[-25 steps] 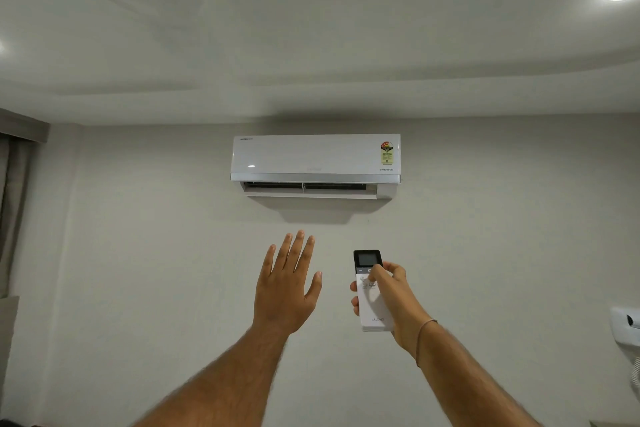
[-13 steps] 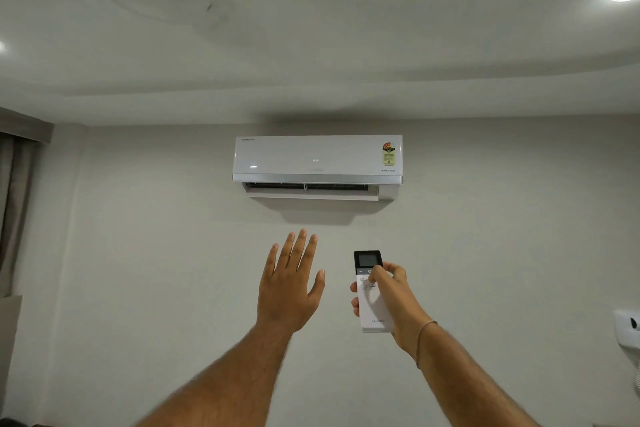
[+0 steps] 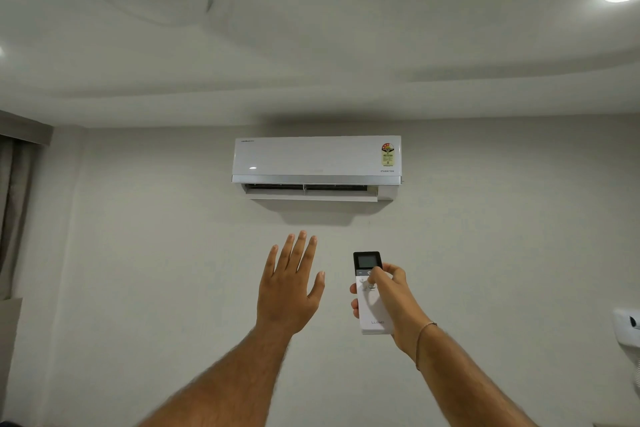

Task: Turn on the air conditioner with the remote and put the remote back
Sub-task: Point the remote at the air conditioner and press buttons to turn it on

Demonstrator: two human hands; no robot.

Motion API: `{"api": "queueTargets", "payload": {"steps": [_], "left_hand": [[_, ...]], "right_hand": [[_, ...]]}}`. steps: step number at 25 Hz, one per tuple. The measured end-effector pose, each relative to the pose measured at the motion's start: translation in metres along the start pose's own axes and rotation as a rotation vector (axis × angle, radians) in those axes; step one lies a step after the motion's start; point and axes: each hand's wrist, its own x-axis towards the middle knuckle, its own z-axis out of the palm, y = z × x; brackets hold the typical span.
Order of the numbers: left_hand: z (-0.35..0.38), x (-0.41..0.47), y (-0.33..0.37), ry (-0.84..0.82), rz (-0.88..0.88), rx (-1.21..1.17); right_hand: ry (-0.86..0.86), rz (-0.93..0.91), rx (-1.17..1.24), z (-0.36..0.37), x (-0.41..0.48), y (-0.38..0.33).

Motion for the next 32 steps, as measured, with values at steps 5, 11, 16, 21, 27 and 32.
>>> {"api": "queueTargets", "payload": {"steps": [5, 11, 16, 21, 27, 32], "left_hand": [[-0.0023, 0.0022, 0.0004, 0.004, 0.007, 0.007], [-0.0043, 0.0034, 0.0008, 0.009, 0.012, 0.009], [-0.0055, 0.0052, -0.0011, 0.011, 0.008, 0.007], [-0.0063, 0.0064, -0.0010, 0.009, 0.005, -0.001], [-0.0049, 0.0038, -0.0008, 0.008, 0.009, 0.003], [-0.0076, 0.0056, 0.0014, 0.007, 0.008, 0.007]], "right_hand": [[-0.009, 0.006, -0.015, 0.0000, -0.0018, -0.0012], [-0.027, -0.005, -0.023, 0.0040, -0.0041, -0.0037], [-0.025, -0.019, -0.001, 0.0063, -0.0038, -0.0042], [-0.019, -0.022, 0.010, 0.0068, -0.0029, -0.0042], [-0.019, -0.029, 0.011, 0.0057, -0.0043, -0.0047], [-0.019, -0.028, 0.015, 0.0047, -0.0072, -0.0066]]}}
